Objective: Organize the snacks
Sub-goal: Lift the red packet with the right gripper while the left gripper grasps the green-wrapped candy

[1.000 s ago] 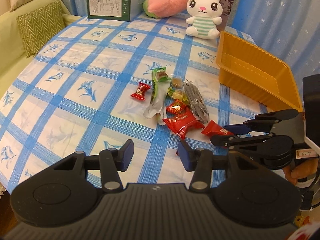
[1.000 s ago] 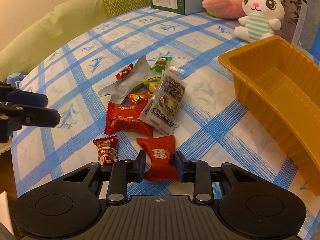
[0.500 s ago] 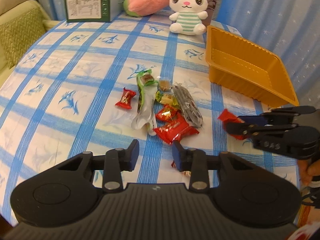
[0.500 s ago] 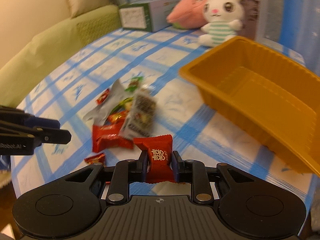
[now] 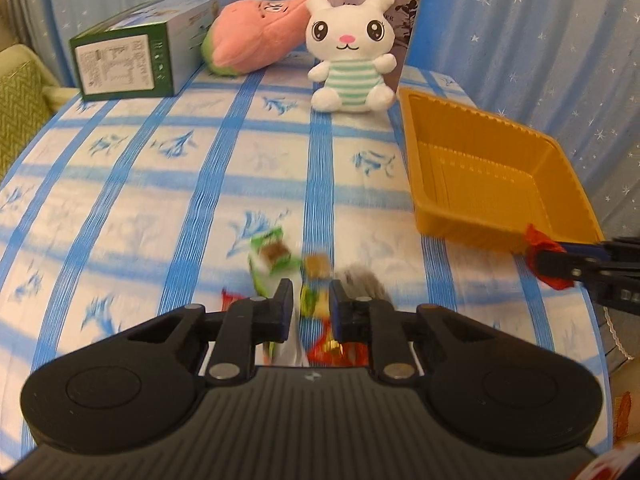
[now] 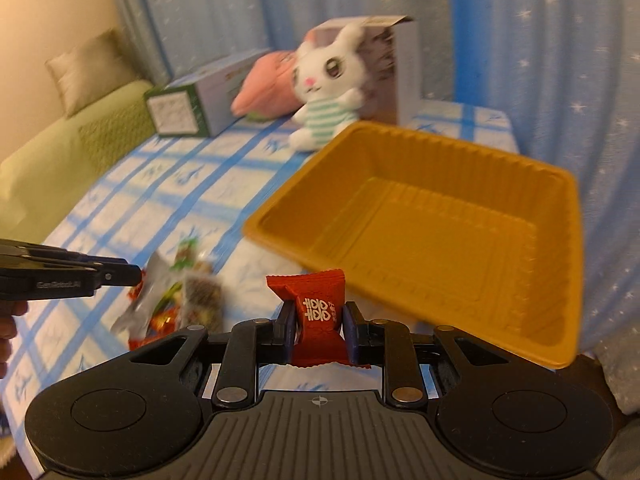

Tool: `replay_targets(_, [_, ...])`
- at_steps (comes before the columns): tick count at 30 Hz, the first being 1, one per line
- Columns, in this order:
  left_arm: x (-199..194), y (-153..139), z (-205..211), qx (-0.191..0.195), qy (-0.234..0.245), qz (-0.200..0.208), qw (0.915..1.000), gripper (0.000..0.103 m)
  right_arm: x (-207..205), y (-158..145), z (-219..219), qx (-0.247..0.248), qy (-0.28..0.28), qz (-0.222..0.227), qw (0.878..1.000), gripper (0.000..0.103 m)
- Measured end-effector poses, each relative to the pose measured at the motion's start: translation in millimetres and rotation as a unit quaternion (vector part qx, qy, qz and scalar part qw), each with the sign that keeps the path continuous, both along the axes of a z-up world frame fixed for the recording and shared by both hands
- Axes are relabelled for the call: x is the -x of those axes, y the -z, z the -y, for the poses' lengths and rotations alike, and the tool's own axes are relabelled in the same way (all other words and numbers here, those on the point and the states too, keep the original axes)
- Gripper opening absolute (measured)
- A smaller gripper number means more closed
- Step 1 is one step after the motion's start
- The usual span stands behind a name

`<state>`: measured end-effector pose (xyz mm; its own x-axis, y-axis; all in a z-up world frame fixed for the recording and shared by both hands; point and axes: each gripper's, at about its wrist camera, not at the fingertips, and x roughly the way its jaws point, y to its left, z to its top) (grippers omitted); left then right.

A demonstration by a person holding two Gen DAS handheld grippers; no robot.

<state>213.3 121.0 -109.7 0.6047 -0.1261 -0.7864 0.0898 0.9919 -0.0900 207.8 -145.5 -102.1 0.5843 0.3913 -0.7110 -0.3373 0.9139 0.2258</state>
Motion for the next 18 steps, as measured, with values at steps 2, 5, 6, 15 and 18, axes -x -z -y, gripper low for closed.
replay_targets(2, [-11.4, 2.7, 0.4, -0.002, 0.003, 0.002, 1.0000, 0.017, -1.2, -4.4, 5.2, -0.002, 0.015, 0.003, 1.000, 0.025])
replay_targets(5, [-26.5, 9.4, -0.1, -0.006, 0.003, -0.001, 1.0000, 0.017, -1.3, -8.4, 12.0, -0.002, 0.033, 0.005, 0.999, 0.025])
replay_targets(6, [-31.1, 12.1, -1.2, -0.008, 0.000, -0.004, 1.0000, 0.017, -1.5, -9.3, 14.0, -0.002, 0.039, 0.005, 0.999, 0.025])
replay_targets(15, [-62.7, 36.7, -14.8, 0.012, -0.041, -0.049, 0.9979, 0.017, -4.0, -11.6, 29.8, 0.003, 0.075, 0.003, 0.997, 0.025])
replay_targets(18, [-68.2, 42.0, -15.7, 0.016, -0.049, -0.056, 0.9971, 0.017, -5.8, -11.1, 32.2, 0.005, 0.081, 0.003, 0.997, 0.025])
